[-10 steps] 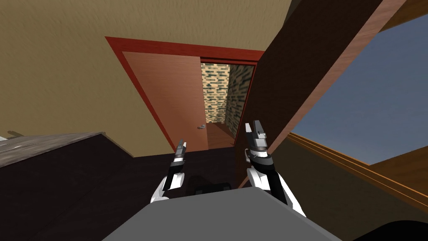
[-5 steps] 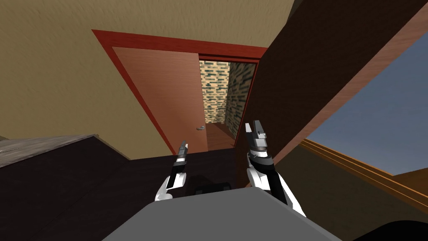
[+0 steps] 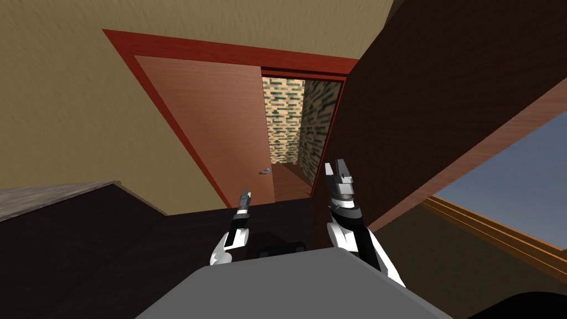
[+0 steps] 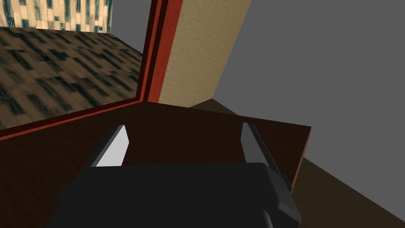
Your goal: Pull the door open
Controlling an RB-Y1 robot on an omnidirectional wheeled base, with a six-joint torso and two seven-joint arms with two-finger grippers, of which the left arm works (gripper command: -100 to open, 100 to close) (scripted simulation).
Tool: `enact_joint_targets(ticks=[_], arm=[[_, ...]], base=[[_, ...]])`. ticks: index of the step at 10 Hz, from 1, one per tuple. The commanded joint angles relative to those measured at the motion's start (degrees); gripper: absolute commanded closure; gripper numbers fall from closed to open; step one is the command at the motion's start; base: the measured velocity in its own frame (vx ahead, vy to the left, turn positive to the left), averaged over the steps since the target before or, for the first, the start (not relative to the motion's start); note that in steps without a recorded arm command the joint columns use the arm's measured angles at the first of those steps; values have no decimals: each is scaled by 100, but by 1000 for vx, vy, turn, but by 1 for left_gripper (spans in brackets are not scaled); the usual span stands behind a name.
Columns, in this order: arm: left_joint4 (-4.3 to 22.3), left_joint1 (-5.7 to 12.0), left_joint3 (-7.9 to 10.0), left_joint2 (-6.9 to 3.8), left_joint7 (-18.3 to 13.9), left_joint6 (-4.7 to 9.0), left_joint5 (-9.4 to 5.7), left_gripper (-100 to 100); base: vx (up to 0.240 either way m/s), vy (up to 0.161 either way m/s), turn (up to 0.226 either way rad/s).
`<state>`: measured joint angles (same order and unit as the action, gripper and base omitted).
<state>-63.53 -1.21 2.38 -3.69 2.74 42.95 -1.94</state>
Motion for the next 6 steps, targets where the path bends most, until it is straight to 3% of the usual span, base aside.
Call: enact_joint_targets(ticks=[1,6], arm=[[242,86,4,22,13,31,-12,-100],[963,385,25,116,59,102,-46,-100]], base=[[98,-7,-11],[97,0,-7]])
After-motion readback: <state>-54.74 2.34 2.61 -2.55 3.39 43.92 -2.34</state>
